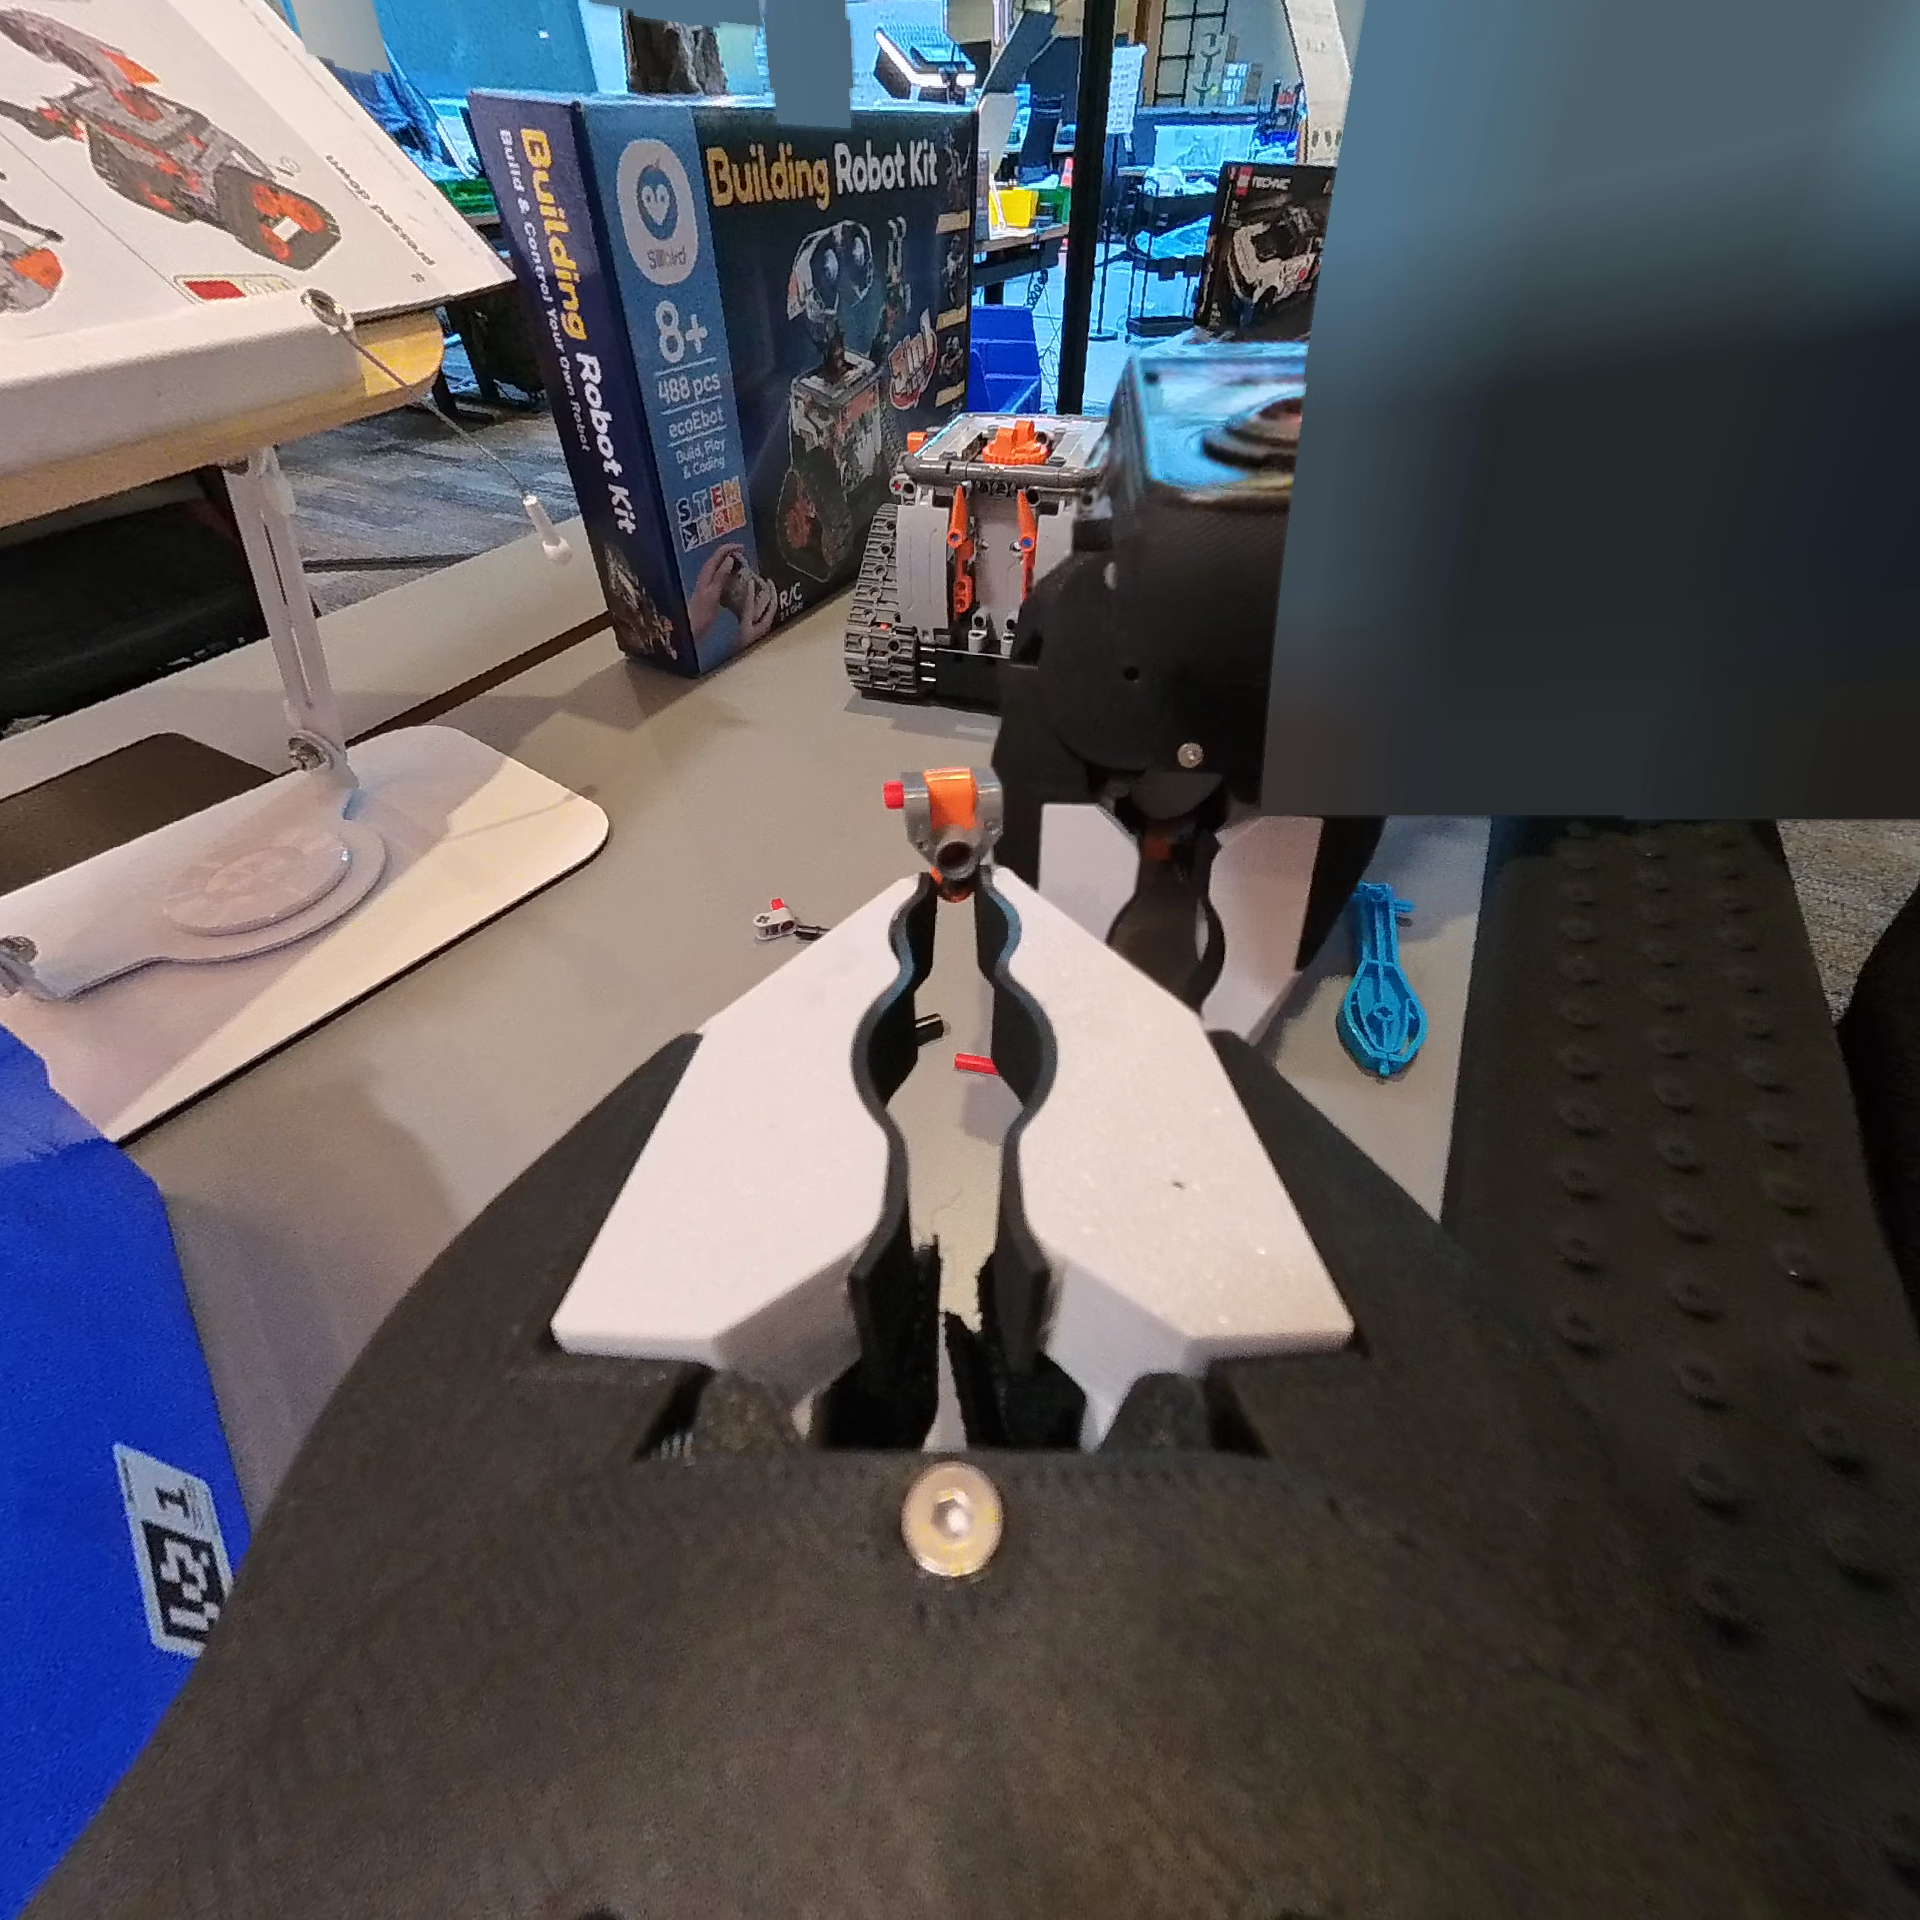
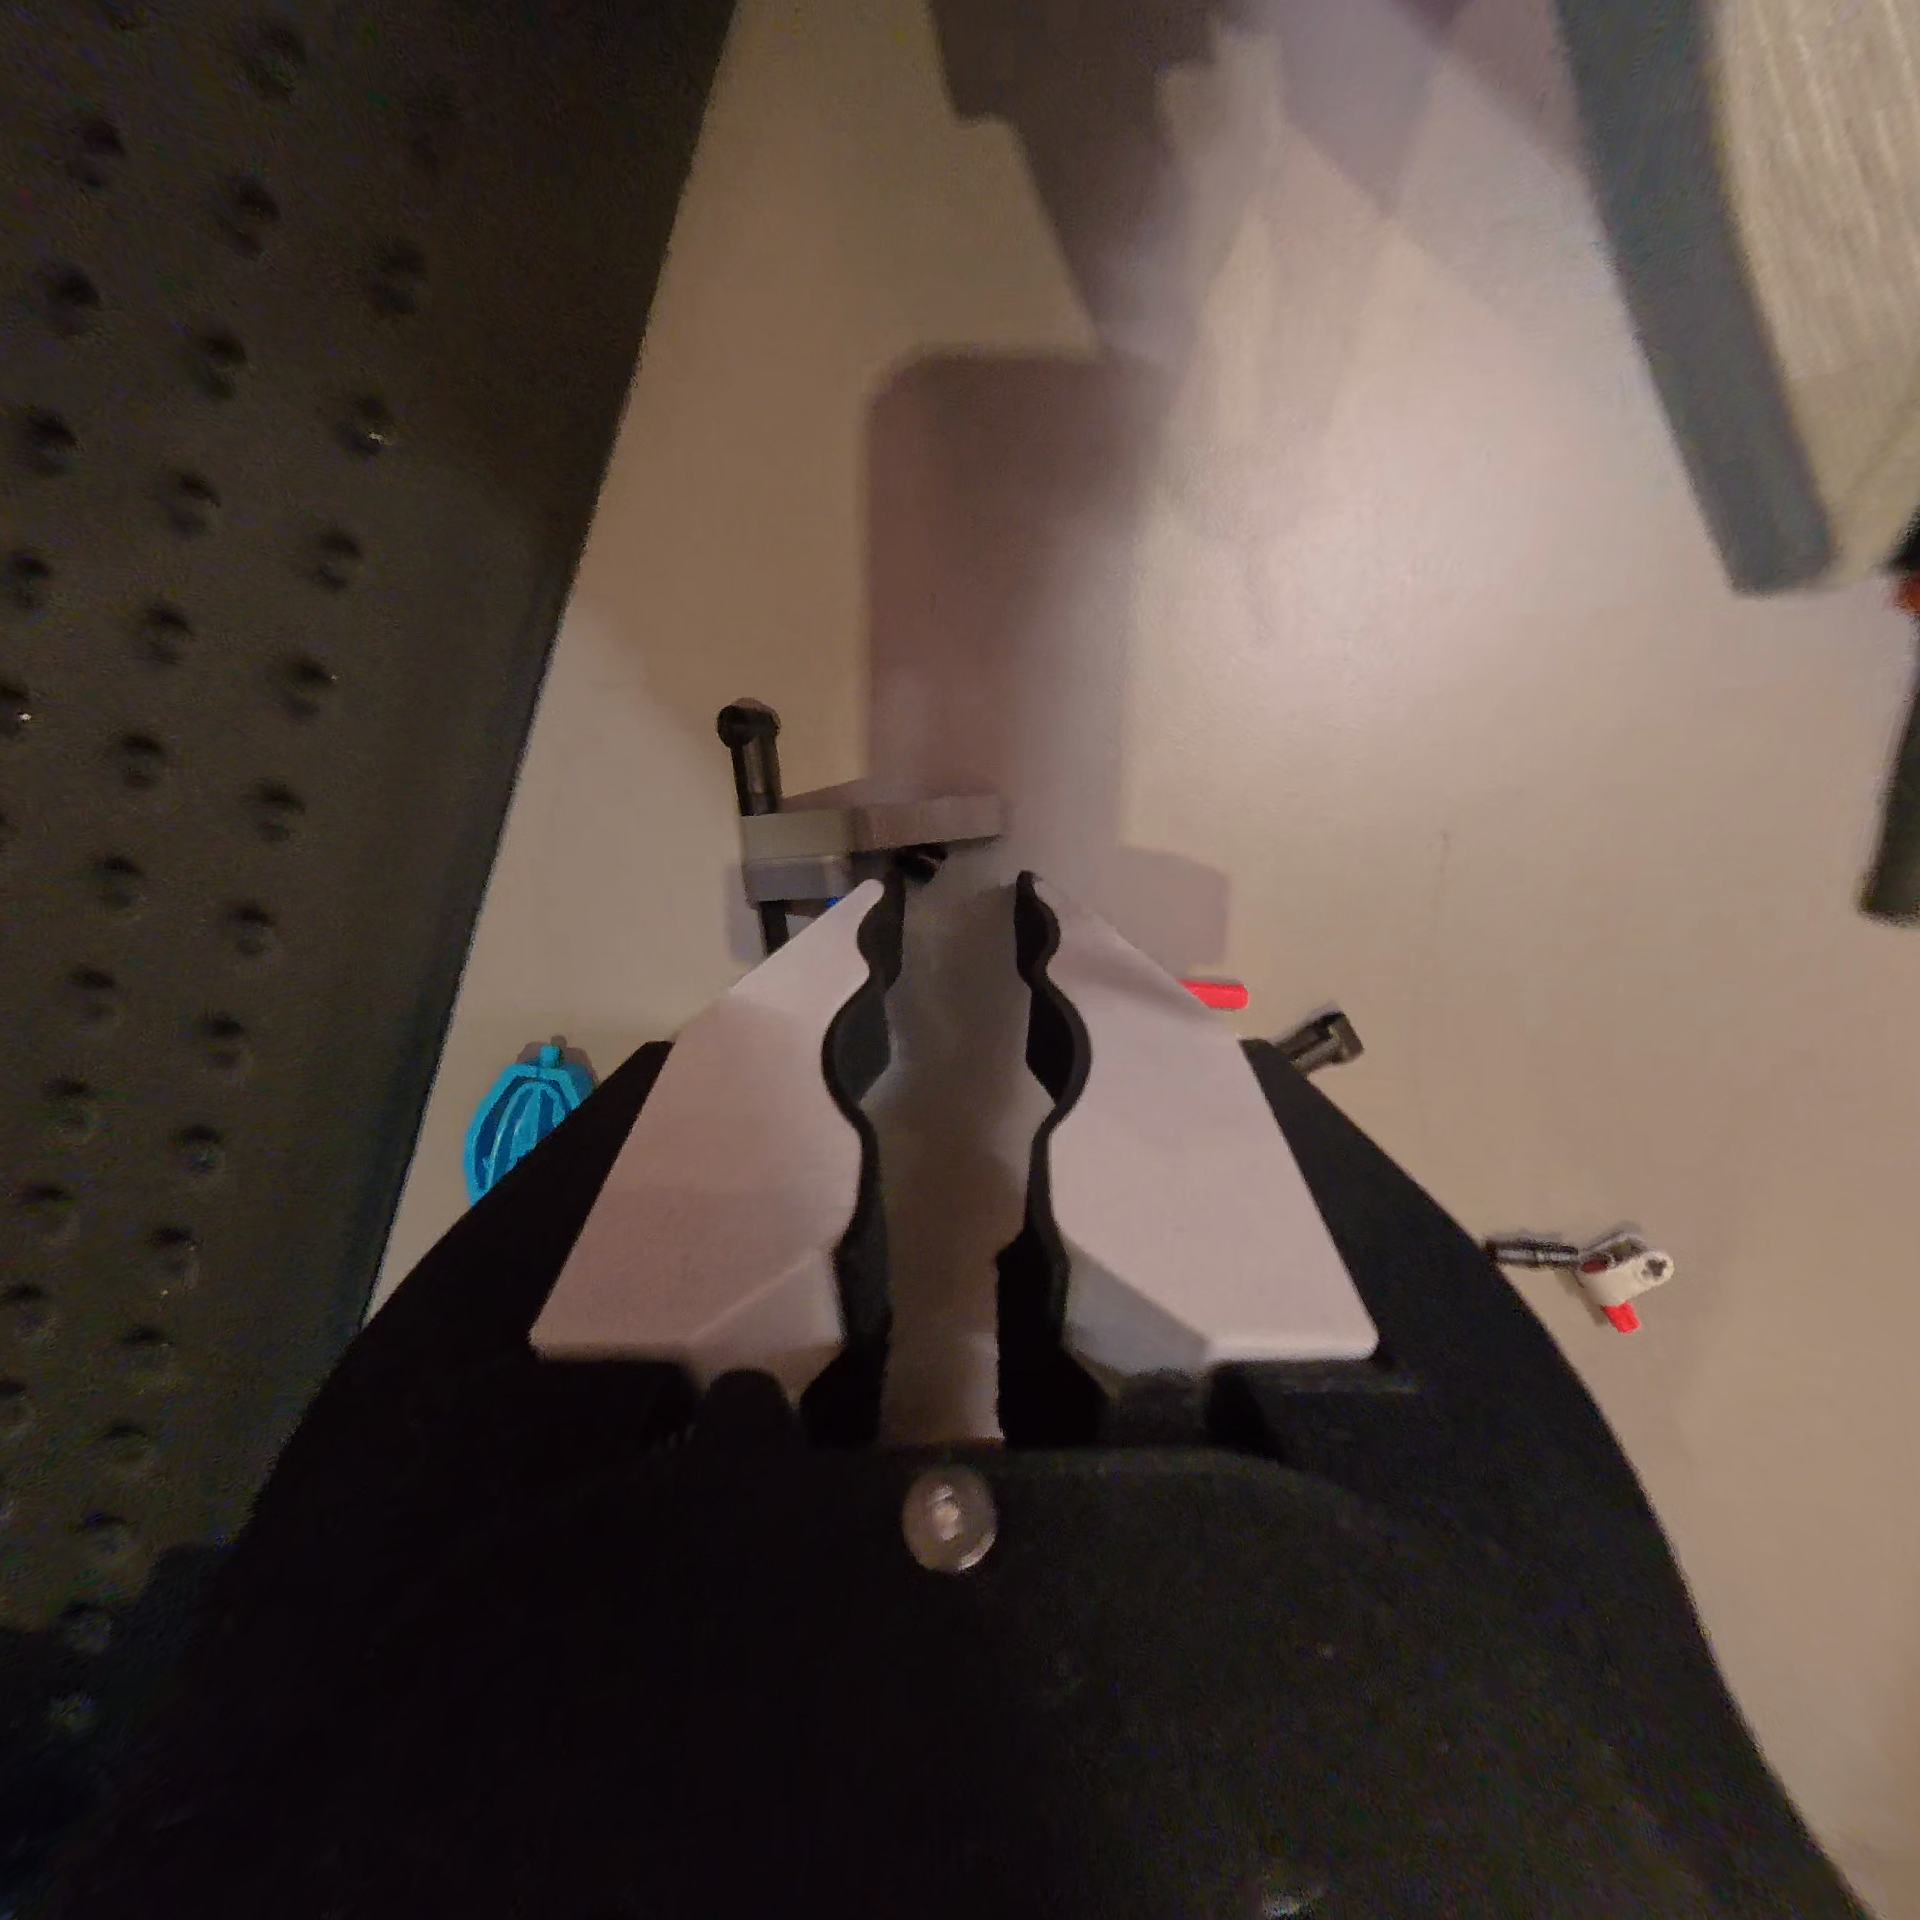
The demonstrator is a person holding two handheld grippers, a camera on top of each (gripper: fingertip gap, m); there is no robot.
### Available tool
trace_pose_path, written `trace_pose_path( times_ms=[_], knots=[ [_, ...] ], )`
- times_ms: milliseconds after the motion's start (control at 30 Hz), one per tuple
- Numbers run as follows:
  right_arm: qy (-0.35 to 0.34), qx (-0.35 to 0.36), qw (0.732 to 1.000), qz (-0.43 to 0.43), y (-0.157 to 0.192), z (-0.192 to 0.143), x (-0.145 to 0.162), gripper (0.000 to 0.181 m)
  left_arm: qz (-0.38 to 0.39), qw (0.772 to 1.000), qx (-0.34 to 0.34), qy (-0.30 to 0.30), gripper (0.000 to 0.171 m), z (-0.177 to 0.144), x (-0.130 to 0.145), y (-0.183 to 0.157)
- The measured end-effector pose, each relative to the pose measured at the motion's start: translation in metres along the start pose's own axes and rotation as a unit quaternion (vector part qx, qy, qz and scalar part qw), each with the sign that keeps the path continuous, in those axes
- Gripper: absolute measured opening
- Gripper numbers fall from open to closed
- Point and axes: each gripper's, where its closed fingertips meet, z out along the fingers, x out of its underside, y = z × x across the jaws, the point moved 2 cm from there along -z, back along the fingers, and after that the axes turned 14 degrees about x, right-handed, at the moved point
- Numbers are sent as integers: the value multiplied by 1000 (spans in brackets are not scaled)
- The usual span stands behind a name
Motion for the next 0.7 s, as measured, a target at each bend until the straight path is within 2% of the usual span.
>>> trace_pose_path(
  times_ms=[233, 433, 567, 700],
  knots=[
    [-31, -16, 998, -49, 11, -3, -8, 14, 0, 1000, -1, -1, 5, -1, 0, 1],
    [-22, -20, 998, -58, 15, 2, -5, 4, 0, 1000, -4, 0, 5, -1, 0, 2],
    [-37, -19, 999, -34, 12, -5, -5, 13, -1, 1000, -3, 2, 5, 0, 1, 2],
    [-27, -15, 999, -25, 11, -6, 1, 14, -2, 1000, -2, 4, 5, 1, 2, 2]
  ],
)
